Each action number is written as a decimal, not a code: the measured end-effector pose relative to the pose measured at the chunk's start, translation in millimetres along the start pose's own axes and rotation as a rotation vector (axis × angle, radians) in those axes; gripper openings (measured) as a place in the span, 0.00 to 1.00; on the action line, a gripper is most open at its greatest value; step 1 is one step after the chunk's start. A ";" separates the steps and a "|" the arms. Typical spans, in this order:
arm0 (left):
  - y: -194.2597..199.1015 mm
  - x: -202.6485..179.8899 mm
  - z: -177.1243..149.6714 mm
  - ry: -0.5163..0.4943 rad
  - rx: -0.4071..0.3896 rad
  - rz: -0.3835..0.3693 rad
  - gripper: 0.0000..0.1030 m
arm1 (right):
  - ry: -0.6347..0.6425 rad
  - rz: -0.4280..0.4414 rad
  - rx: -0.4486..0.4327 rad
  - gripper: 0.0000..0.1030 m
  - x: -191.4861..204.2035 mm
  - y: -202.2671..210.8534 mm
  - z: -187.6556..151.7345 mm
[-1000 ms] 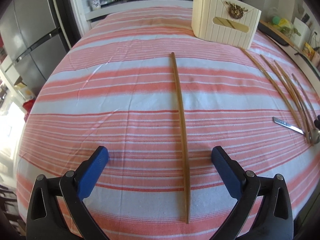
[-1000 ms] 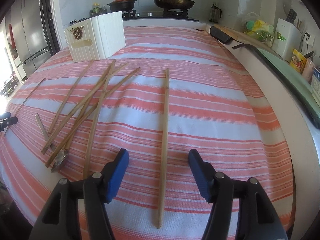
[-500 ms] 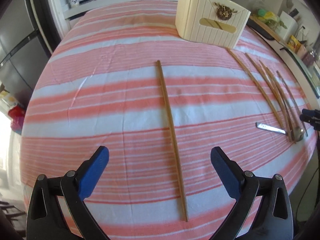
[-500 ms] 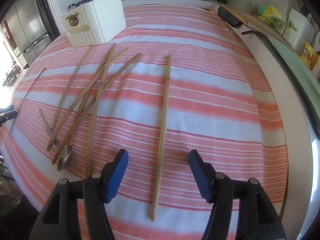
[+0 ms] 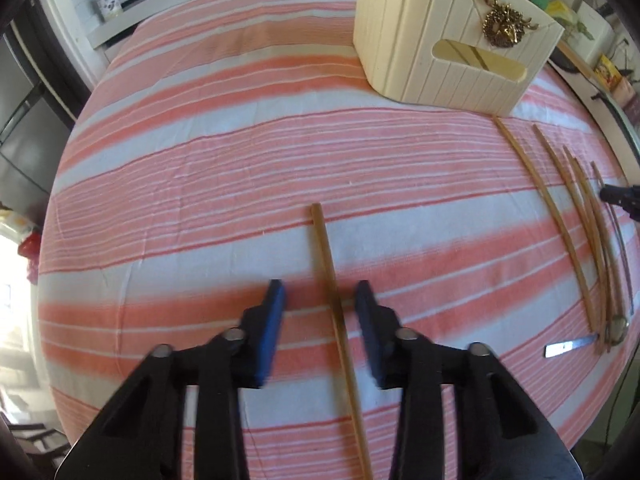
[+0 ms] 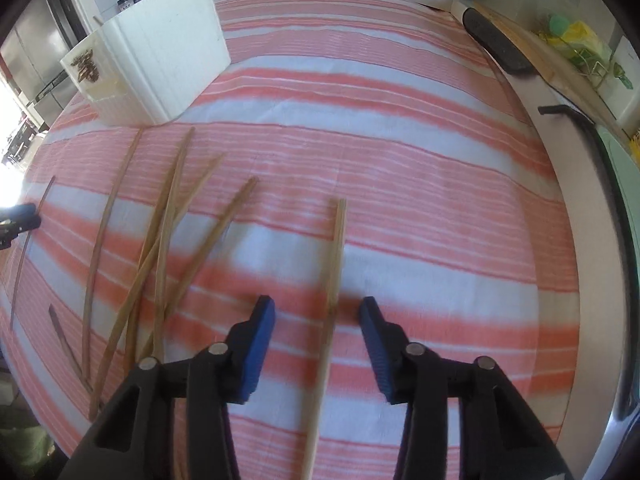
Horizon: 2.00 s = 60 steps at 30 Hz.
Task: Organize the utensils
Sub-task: 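Lower the left gripper onto the lone chopstick and close on it, then carry a chopstick upright into the cream caddy with the left gripper while the right gripper carries another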
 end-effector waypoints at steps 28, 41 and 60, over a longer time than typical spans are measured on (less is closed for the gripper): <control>254.8 -20.4 12.1 0.094 -0.601 -0.210 0.03 | 0.043 0.137 -0.659 0.06 82.3 253.9 16.5; 287.3 -22.5 26.3 0.056 -0.648 -0.228 0.03 | 0.095 0.174 -0.710 0.06 113.6 279.0 51.2; 295.9 -9.4 196.4 0.143 -0.830 -0.194 0.03 | 0.091 0.208 -0.849 0.06 139.4 291.3 203.6</control>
Point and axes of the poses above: each gripper's, at about its wrist camera, not at the fingertips, and y roughly against the way its jaws point, x to its left, z to its top, the point moved 9 cm from there along -y, roughly the way its jaws point, and after that the axes turned 1 degree about z, right-handed, at the moved point
